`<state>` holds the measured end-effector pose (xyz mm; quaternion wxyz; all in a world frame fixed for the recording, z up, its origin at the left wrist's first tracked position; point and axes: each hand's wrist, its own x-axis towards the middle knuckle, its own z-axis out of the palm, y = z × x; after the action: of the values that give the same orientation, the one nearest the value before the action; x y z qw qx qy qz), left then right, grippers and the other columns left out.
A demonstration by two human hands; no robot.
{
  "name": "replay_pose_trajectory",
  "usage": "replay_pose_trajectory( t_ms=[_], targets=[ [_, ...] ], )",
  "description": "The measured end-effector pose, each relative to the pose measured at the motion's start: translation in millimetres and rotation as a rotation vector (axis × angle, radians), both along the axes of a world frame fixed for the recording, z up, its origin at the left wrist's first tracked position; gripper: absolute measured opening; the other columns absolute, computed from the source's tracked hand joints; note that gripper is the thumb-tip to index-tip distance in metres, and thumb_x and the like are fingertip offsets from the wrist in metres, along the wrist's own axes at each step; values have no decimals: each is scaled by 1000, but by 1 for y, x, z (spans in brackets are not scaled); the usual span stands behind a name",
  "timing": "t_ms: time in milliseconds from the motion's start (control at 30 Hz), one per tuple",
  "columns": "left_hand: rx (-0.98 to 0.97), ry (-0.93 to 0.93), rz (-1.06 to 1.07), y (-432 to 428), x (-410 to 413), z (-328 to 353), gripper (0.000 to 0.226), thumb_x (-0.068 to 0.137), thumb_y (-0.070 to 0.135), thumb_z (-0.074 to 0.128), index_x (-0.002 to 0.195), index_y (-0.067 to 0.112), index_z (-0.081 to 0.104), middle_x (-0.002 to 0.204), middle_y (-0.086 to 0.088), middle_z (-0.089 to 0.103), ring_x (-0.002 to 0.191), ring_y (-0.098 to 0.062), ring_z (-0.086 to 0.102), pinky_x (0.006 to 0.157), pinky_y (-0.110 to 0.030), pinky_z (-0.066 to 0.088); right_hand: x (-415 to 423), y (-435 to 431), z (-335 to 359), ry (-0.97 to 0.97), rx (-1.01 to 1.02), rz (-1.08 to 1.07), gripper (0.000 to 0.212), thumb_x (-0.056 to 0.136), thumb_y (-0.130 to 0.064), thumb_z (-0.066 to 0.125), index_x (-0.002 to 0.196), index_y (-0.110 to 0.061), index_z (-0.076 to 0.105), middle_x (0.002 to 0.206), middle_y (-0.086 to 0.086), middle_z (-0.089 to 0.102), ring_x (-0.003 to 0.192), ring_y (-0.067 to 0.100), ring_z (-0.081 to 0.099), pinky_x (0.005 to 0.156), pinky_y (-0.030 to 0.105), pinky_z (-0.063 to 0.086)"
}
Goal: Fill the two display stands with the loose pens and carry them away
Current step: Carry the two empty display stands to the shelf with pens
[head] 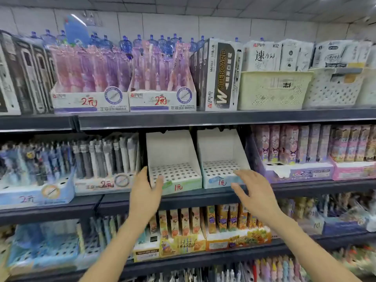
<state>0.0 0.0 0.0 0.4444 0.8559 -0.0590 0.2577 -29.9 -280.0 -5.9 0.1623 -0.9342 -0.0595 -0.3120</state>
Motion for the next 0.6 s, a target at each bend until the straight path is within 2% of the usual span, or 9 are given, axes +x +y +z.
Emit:
replay_pose_trajectory(
  t_ms=[67,167,267,333,400,500,600],
  targets=[
    [-66,14,16,-7,15,-4,58,94,36,48,143,9,32,144,-8,40,129,-27,42,100,-36,38,19,1,-2,15,-80,-16,61,88,-54,28,126,-16,57,126,5,60,120,28,52,103,46,38],
    [-163,129,80,-18,27,-5,61,92,32,53,143,7,29,141,-10,44,123,-28,47,92,-34,42,44,3,-7,20,-189,-47,57,87,-54,29,122,-20,60,121,4,63,115,27,54,100,46,37],
    [-277,190,95,-23,26,3,48,89,15,57,133,11,41,118,-4,57,99,-22,53,76,-28,40,47,3,-12,38,-252,-105,55,87,-54,30,118,-24,63,118,4,65,113,26,59,97,56,38],
    [-329,211,97,-24,24,7,44,87,10,55,130,15,45,108,0,57,91,-18,52,72,-26,38,44,2,-12,39,-263,-106,56,87,-57,29,116,-25,64,116,2,66,112,25,60,95,62,36],
    [-364,224,98,-26,16,10,40,87,8,54,126,17,47,108,0,58,90,-17,52,70,-26,39,38,0,-10,40,-266,-89,59,88,-60,25,115,-26,64,115,0,67,111,24,59,96,62,36],
    [-396,225,72,-28,-3,10,35,85,4,54,114,22,48,103,3,58,89,-14,53,64,-25,40,22,-3,-16,-21,-272,-68,55,87,-58,28,116,-27,63,117,-2,65,112,24,58,97,58,35],
    [-346,233,99,-26,-24,7,38,82,15,59,118,23,48,107,4,59,91,-14,54,67,-27,44,5,-8,-21,-124,-207,-11,55,89,-59,26,117,-28,62,121,-3,63,114,23,55,99,53,31]
  ],
)
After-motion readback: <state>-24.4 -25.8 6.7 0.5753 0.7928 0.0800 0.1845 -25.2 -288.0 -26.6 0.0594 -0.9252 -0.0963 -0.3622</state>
